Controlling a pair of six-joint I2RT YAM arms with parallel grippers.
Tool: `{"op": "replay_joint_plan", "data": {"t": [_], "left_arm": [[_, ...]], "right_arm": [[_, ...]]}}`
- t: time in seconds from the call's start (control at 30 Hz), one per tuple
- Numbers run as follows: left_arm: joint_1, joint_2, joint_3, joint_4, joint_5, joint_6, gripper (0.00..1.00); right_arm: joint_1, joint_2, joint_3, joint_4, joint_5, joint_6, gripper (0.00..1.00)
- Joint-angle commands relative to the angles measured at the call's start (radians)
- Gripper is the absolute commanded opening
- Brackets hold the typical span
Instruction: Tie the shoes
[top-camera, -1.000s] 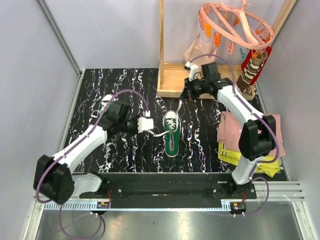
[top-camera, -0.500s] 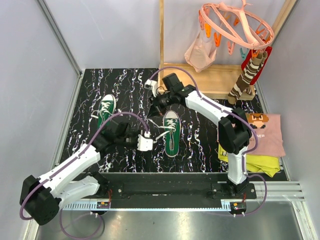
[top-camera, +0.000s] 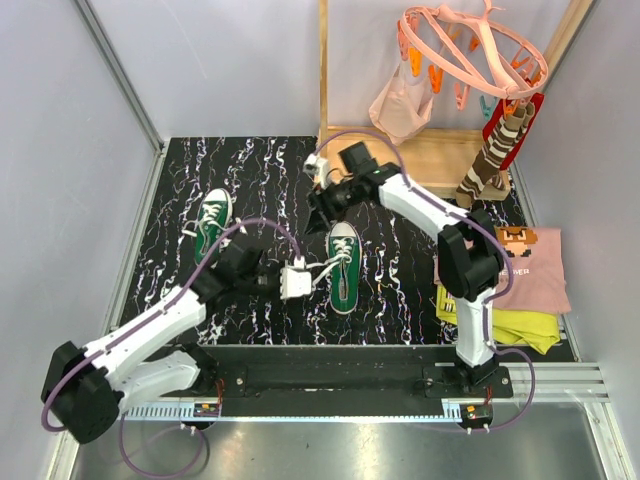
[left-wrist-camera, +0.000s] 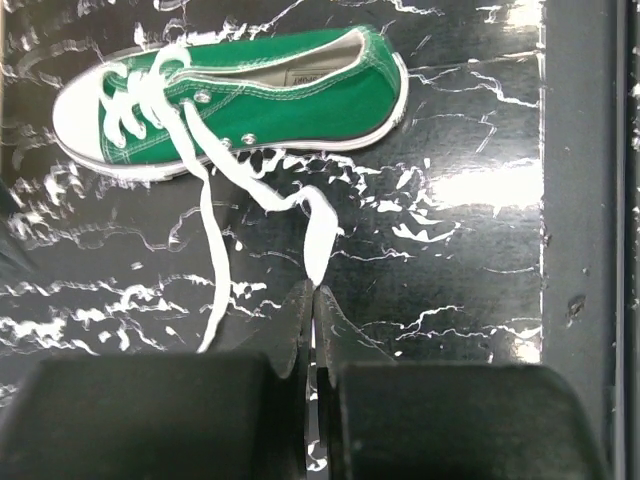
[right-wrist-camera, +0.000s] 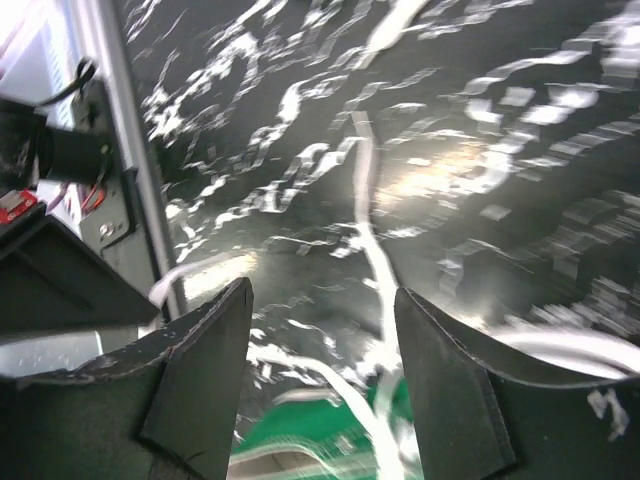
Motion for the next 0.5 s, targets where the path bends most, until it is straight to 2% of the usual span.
{"op": "replay_joint_plan", "data": {"t": [0.0,0.13,0.27,0.3,0.47], "left_arm": [[0.075,0.099,0.144,0.084,0.020,-0.186,0.00],[0.207,0.312,0.318,0.095,0.056,-0.265,0.00],[0.235,0.522,0.510,0.027,0.074,-0.297,0.00],[0.243,0.600,0.566,0.006,0.082,-0.310,0.00],[0.290,0.775,0.682,0.012,0.116,-0.438,0.00]], "right_arm": [[-0.113,-0.131,0.043,-0.019,-0.002,-0.027,0.68],[-0.187,-0.237,-0.033,-0.018,0.046,-0.073,0.66],[-0.193,-0.329,-0.168,-0.013,0.086,-0.169,0.61],[-0.193,-0.343,-0.188,-0.009,0.093,-0.180,0.56],[-0.163,-0.440,-0.343,0.123,0.127,-0.218,0.48]]}}
